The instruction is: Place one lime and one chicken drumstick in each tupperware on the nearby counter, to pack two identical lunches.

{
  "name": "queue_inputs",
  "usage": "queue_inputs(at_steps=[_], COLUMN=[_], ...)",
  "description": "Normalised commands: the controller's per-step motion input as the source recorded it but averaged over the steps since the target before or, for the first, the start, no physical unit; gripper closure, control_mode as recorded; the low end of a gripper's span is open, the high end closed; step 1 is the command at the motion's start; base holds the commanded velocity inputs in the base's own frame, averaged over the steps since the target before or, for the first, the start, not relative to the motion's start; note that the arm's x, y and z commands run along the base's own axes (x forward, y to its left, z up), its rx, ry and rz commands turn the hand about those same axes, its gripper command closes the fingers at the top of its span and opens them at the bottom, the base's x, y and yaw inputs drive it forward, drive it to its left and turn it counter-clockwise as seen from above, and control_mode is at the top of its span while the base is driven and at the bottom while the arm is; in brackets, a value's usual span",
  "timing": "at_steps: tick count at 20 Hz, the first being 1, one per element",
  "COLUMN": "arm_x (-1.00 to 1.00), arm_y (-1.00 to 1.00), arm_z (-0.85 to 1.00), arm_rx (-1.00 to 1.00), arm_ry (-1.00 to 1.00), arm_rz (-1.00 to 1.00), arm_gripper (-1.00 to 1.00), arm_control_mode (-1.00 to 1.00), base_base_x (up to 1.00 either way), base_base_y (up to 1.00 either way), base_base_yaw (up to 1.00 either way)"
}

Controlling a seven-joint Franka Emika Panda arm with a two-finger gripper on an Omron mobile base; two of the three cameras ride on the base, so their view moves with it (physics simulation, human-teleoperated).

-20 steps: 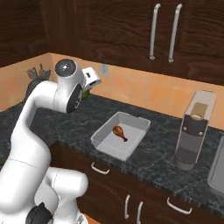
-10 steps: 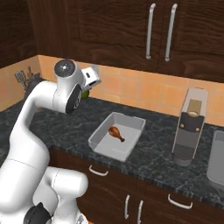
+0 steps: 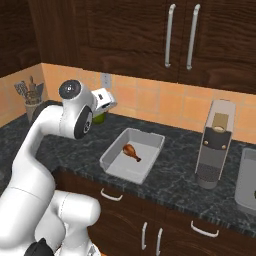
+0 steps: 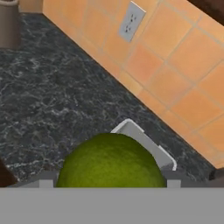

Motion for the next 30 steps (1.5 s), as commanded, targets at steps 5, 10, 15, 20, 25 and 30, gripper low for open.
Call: queue_inputs(at_steps=[5,10,15,20,25,30], arm_x=[0.00,0.00,0.00,0.01,0.19,0.43], arm_y=[-0.39,-0.59,-0.51,-0.26,0.00,-0.01], arm_z=[-0.99,-0.67,-0.16,-0.02,-0.21,-0.45], arm_rx=[-0.01,0.14,0.19,0.23,0.02,0.00], arm_ry=[-0.08,0.01,0.00,0.08,0.11,0.03], arm_rz=[-0.12,-0.20,-0.13,-0.08,0.00,0.00], arm_gripper=[1.00,1.00,1.00,1.00,1.00,1.00], arm_control_mode=[-1.00,-1.00,-1.00,-1.00,-1.00,-1.00], base_base_x=[0.00,0.00,0.00,0.00,0.00,0.00], base_base_y=[0.00,0.00,0.00,0.00,0.00,0.00], base_base_yaw=[0.00,0.00,0.00,0.00,0.00,0.00])
